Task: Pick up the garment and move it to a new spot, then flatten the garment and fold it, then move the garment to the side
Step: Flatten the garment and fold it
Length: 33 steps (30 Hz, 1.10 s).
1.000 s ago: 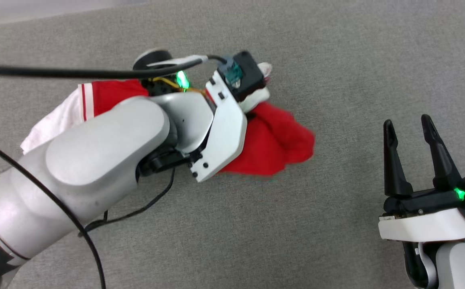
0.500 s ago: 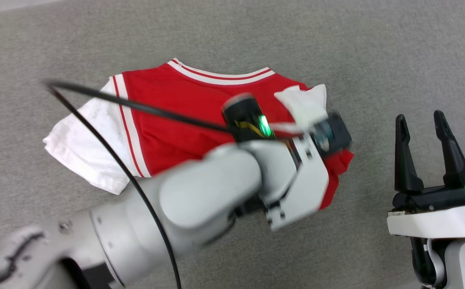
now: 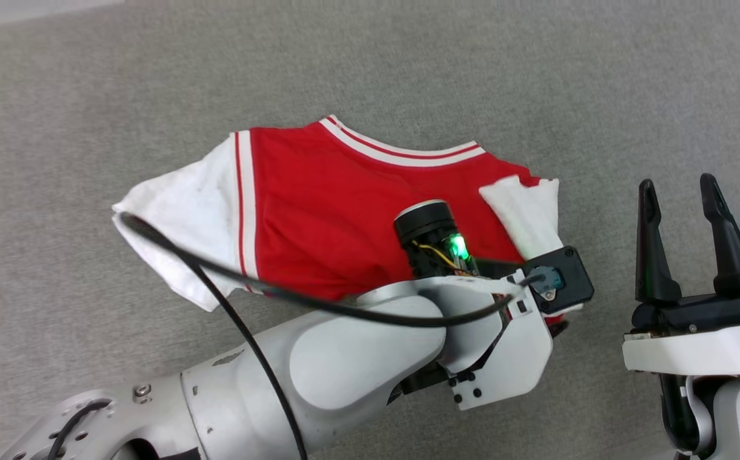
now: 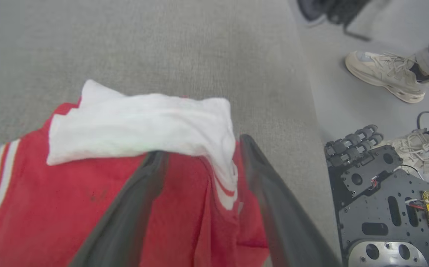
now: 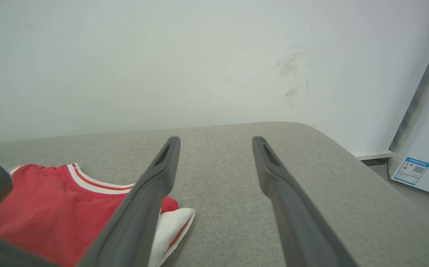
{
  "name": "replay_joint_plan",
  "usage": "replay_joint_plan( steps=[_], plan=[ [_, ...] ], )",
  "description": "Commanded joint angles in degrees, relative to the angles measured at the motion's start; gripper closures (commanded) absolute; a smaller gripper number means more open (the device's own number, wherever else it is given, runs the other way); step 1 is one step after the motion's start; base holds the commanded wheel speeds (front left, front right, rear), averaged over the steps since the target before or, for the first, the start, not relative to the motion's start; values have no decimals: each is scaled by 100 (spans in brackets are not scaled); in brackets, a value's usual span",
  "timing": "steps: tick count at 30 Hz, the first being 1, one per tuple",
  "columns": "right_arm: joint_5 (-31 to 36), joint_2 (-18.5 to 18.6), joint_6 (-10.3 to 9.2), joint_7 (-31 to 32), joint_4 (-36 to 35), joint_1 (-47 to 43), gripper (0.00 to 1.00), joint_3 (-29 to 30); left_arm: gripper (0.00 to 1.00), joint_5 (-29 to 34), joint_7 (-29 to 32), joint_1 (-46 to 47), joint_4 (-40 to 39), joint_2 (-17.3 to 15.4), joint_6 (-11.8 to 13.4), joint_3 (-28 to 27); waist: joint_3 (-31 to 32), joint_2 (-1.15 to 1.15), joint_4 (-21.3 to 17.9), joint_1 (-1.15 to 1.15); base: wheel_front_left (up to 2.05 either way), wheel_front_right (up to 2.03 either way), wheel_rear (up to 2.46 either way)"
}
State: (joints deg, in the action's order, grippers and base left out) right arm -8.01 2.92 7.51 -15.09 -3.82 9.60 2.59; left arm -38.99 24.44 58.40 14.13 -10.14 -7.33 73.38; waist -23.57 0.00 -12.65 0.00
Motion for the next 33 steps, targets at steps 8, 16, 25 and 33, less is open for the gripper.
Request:
replay_joint_plan(
  steps=[8, 16, 25, 33],
  plan=[
    [226, -7, -4, -11, 33, -235, 0, 124, 0, 58, -1566, -120, 156, -41, 83, -187, 705, 0, 400, 0, 0, 0, 0],
    [562, -8, -4, -11, -36, -229, 0, 260, 0, 470, -2922, -626, -81, -542, 1256, -838, 1137, 0, 706, 0, 0, 0, 0],
    [1179, 196, -4, -11, -27, 372, 0, 309, 0, 722, -3930, -1712, -471, -1373, 2892, -1915, 1312, 0, 867, 0, 0, 0, 0],
    [1026, 1312, -4, 92, 1212, 1293, 0, -522, 0, 1240, -3974, -3218, -1463, -1743, 3739, -3276, 1387, 0, 1013, 0, 0, 0, 0]
  ],
)
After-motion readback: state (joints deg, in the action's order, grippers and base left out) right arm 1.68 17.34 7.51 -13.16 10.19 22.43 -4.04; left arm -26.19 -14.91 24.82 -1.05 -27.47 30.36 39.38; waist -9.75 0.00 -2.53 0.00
